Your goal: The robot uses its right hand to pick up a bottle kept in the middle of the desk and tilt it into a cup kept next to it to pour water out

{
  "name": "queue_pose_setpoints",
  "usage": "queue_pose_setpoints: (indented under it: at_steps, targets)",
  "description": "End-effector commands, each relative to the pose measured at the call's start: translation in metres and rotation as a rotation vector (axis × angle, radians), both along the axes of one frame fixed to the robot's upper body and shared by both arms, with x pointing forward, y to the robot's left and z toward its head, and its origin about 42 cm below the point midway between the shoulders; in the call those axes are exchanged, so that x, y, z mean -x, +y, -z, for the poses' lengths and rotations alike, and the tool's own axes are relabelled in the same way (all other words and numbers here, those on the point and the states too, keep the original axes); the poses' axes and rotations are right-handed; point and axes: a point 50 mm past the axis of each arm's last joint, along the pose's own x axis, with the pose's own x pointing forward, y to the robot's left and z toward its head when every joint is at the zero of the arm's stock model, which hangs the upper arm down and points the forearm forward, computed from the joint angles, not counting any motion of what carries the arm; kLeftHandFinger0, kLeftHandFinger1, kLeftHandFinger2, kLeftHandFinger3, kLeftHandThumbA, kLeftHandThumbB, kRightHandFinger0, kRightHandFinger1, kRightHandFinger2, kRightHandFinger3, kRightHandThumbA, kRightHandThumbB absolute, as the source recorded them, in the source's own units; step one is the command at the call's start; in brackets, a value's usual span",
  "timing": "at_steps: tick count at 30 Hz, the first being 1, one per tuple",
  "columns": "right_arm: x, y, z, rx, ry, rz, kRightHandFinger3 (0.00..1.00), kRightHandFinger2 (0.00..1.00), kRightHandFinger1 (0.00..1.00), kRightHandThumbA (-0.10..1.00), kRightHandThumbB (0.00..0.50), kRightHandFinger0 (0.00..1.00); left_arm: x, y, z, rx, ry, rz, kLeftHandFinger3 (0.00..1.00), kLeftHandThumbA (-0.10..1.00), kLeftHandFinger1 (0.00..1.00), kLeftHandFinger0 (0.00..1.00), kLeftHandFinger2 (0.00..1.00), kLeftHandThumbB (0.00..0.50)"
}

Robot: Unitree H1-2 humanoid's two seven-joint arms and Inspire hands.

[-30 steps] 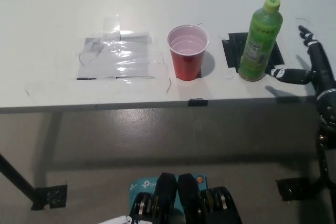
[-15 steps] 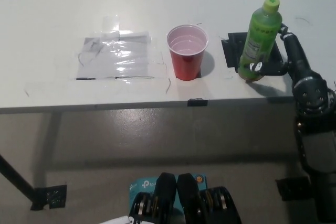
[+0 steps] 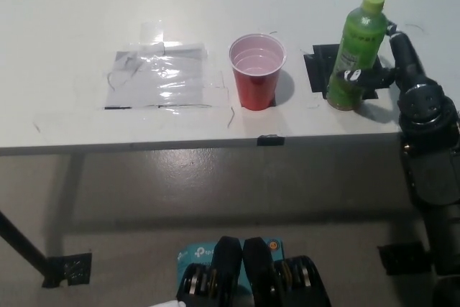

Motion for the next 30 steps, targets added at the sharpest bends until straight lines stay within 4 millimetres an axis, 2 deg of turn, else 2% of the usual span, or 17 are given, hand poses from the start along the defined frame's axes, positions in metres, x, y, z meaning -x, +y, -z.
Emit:
queue_pose_setpoints:
  at_steps: [1,7,9,11,13,14,15,16,17,18,19,20,21,23,24,27,30]
  targets:
    - [-0.014,0.007,-0.022,-0.072,-0.077,0.029,1.00,1.00,1.00,0.84,0.500,1.00,-0.003,-0.004,-0.005,-0.011,-0.004,0.038,1.00,0.47,1.00,1.00,1.00,0.500]
    - [-0.015,0.047,-0.013,-0.148,-0.030,-0.046,1.00,1.00,1.00,0.84,0.500,1.00,-0.006,-0.008,-0.007,0.011,0.001,0.048,1.00,0.47,1.00,1.00,1.00,0.500]
    - [-0.014,0.050,-0.013,-0.165,-0.030,-0.061,1.00,1.00,1.00,0.84,0.500,1.00,-0.006,-0.009,-0.007,0.013,0.001,0.050,1.00,0.48,1.00,1.00,1.00,0.500]
    - [-0.013,0.058,-0.014,-0.230,-0.053,-0.080,1.00,1.00,1.00,0.76,0.494,1.00,-0.006,-0.009,-0.008,0.007,-0.001,0.058,1.00,0.49,1.00,1.00,1.00,0.500]
    - [-0.014,0.057,-0.017,-0.281,-0.093,-0.074,1.00,1.00,1.00,0.72,0.420,1.00,-0.008,-0.009,-0.009,0.003,-0.005,0.064,1.00,0.49,1.00,1.00,1.00,0.500]
    - [-0.014,0.056,-0.020,-0.266,-0.110,-0.063,1.00,1.00,1.00,0.78,0.244,1.00,-0.008,-0.009,-0.010,0.000,-0.008,0.066,1.00,0.51,1.00,1.00,1.00,0.500]
    - [-0.014,0.055,-0.020,-0.263,-0.122,-0.055,1.00,1.00,1.00,0.78,0.257,0.99,-0.008,-0.009,-0.010,-0.003,-0.007,0.069,1.00,0.51,1.00,1.00,1.00,0.500]
    - [-0.014,0.055,-0.022,-0.267,-0.147,-0.040,1.00,0.91,0.84,0.77,0.204,0.78,-0.008,-0.009,-0.009,0.008,0.000,0.062,1.00,0.49,1.00,1.00,1.00,0.500]
    - [-0.014,0.055,-0.022,-0.268,-0.148,-0.040,1.00,0.81,0.73,0.77,0.200,0.68,-0.008,-0.009,-0.009,0.008,0.000,0.062,1.00,0.49,1.00,1.00,1.00,0.500]
    - [-0.015,0.056,-0.025,-0.262,-0.163,-0.033,1.00,0.67,0.58,0.76,0.133,0.51,-0.010,-0.009,-0.009,0.005,-0.002,0.061,1.00,0.50,1.00,1.00,1.00,0.500]
    - [-0.016,0.055,-0.033,-0.232,-0.231,-0.022,1.00,0.49,0.42,0.70,0.027,0.37,-0.011,-0.008,-0.010,0.001,-0.010,0.067,1.00,0.51,1.00,1.00,1.00,0.500]
    - [-0.015,0.053,-0.038,-0.222,-0.299,0.004,1.00,0.20,0.14,0.48,0.001,0.11,-0.011,-0.008,-0.010,0.000,-0.012,0.066,1.00,0.52,1.00,1.00,1.00,0.500]
    - [-0.014,0.052,-0.040,-0.220,-0.326,0.015,1.00,0.11,0.00,-0.02,0.000,0.00,-0.010,-0.008,-0.010,-0.001,-0.012,0.066,1.00,0.52,1.00,1.00,1.00,0.500]
    - [-0.013,0.046,-0.044,-0.199,-0.399,0.026,0.75,0.00,0.00,-0.10,0.000,0.00,-0.011,-0.009,-0.011,0.001,-0.015,0.068,1.00,0.51,1.00,1.00,1.00,0.500]
    - [-0.012,0.041,-0.044,-0.169,-0.420,0.026,0.51,0.00,0.00,-0.10,0.000,0.00,-0.011,-0.009,-0.011,0.000,-0.013,0.067,1.00,0.52,1.00,1.00,1.00,0.500]
    - [-0.011,0.034,-0.046,-0.127,-0.464,0.035,0.32,0.00,0.00,-0.10,0.003,0.00,-0.011,-0.010,-0.010,-0.001,-0.017,0.067,1.00,0.52,1.00,1.00,1.00,0.500]
    - [-0.010,0.032,-0.046,-0.124,-0.480,0.031,0.30,0.00,0.00,-0.10,0.000,0.00,-0.011,-0.008,-0.010,0.000,-0.010,0.067,1.00,0.51,1.00,1.00,1.00,0.500]
